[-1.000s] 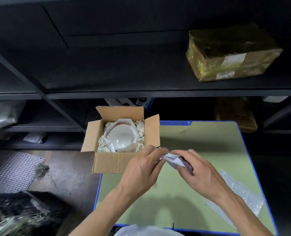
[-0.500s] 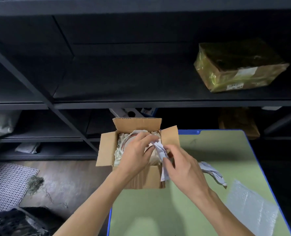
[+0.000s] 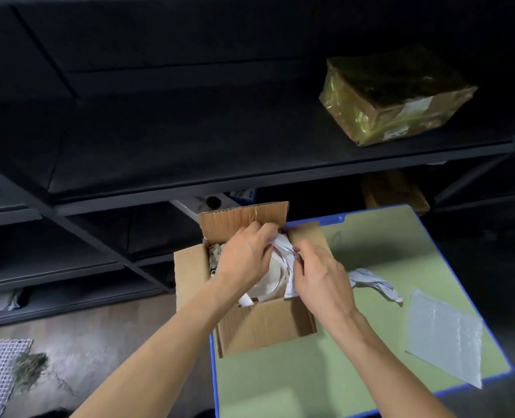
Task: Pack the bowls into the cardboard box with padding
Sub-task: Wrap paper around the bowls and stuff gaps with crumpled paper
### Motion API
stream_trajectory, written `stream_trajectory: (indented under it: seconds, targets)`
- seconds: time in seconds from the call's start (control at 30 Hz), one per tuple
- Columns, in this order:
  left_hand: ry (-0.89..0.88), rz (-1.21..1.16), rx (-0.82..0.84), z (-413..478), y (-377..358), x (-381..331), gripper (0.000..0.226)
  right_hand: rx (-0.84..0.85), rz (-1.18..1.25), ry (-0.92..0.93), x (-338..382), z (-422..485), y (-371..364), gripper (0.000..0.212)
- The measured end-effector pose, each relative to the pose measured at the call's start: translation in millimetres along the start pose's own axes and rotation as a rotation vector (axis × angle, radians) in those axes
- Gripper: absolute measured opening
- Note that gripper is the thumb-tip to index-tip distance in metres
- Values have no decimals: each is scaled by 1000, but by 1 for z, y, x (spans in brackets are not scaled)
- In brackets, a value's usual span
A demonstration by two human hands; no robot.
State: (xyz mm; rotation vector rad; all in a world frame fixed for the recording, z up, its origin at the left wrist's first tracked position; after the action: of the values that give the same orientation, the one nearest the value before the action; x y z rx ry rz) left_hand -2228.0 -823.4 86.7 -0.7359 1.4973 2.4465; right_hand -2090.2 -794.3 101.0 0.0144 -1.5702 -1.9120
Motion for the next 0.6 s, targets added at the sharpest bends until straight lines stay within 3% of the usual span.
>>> stream_trajectory:
  seconds: [0.43, 0.6]
  targets:
    - [80, 45, -85, -8, 17, 3, 10, -83, -172, 52, 13, 1, -8, 18]
    - [21, 231, -55, -4, 13, 1, 15, -115, -136, 91, 15, -7, -10, 13]
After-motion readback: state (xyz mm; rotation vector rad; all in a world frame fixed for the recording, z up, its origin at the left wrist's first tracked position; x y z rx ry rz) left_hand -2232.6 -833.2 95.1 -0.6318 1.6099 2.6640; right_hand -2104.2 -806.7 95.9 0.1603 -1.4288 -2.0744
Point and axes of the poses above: each hand's wrist, its own z-axis towards the middle knuckle, its own y-axis out of the back of the hand, x = y × z, the point moved 10 cm from there along z, towards the middle knuckle, and after that the axes turned 14 degrees about -x, right-handed, at the moved point
